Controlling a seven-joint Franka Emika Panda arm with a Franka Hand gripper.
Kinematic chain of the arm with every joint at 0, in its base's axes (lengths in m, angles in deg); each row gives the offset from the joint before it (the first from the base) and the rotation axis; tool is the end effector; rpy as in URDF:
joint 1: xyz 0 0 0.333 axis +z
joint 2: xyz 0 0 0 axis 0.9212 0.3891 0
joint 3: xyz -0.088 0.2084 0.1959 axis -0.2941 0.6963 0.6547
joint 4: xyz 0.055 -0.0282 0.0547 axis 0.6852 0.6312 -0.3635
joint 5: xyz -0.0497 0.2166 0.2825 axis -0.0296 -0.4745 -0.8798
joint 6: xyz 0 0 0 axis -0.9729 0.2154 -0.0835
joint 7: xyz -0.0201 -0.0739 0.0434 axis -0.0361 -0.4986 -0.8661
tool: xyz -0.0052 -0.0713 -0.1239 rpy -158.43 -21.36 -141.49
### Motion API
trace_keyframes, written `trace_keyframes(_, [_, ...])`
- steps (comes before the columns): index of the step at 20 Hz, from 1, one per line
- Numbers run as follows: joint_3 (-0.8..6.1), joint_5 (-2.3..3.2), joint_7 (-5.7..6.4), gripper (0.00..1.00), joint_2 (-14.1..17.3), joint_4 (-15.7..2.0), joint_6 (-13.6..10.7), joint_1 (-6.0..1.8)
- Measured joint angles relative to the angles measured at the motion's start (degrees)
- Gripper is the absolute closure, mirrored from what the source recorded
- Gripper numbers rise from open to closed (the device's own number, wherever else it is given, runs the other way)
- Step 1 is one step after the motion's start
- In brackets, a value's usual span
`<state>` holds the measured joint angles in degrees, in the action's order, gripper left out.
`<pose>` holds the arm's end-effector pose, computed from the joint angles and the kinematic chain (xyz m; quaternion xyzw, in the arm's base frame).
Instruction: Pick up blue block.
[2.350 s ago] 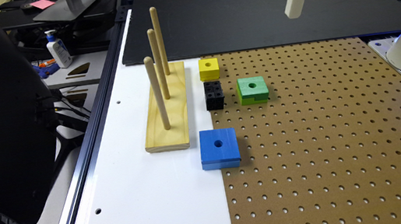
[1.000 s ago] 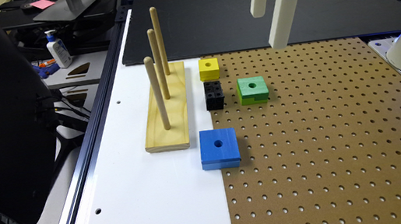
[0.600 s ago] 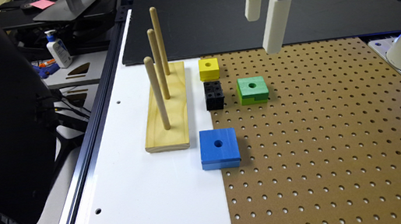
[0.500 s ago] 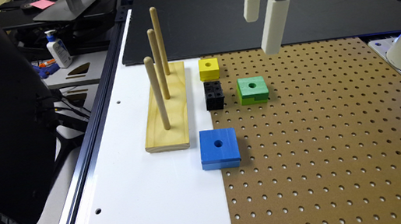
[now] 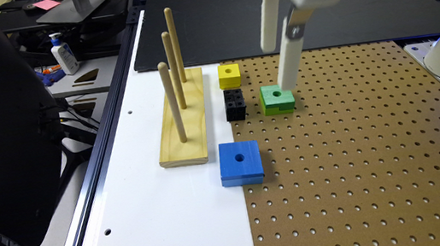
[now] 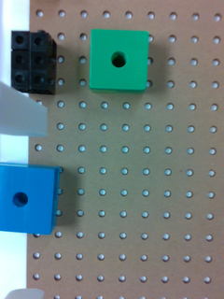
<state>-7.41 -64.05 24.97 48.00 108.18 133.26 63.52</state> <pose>0.4567 0.1489 0.3133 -0.9279 0.3719 0.0026 0.0259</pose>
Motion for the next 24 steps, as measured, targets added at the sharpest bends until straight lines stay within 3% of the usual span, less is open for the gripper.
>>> trace_keyframes(6, [0.04,0.20,0.07,0.00,2.6,-0.43,2.1,0.02])
trace_keyframes(11, [0.00,1.29,0.56,0.00,6.2,-0.91,5.6,0.00])
trace_keyframes(15, [-0.01,1.46,0.75,0.00,7.3,-2.61,5.6,0.01])
trace_keyframes(20, [-0.01,1.73,0.88,0.00,8.1,-3.29,5.6,0.01])
trace_keyframes(23, [-0.03,2.77,1.45,0.00,10.3,-3.28,7.0,0.01])
trace_keyframes(24, [-0.06,3.47,1.92,0.00,11.4,-3.31,8.0,0.01])
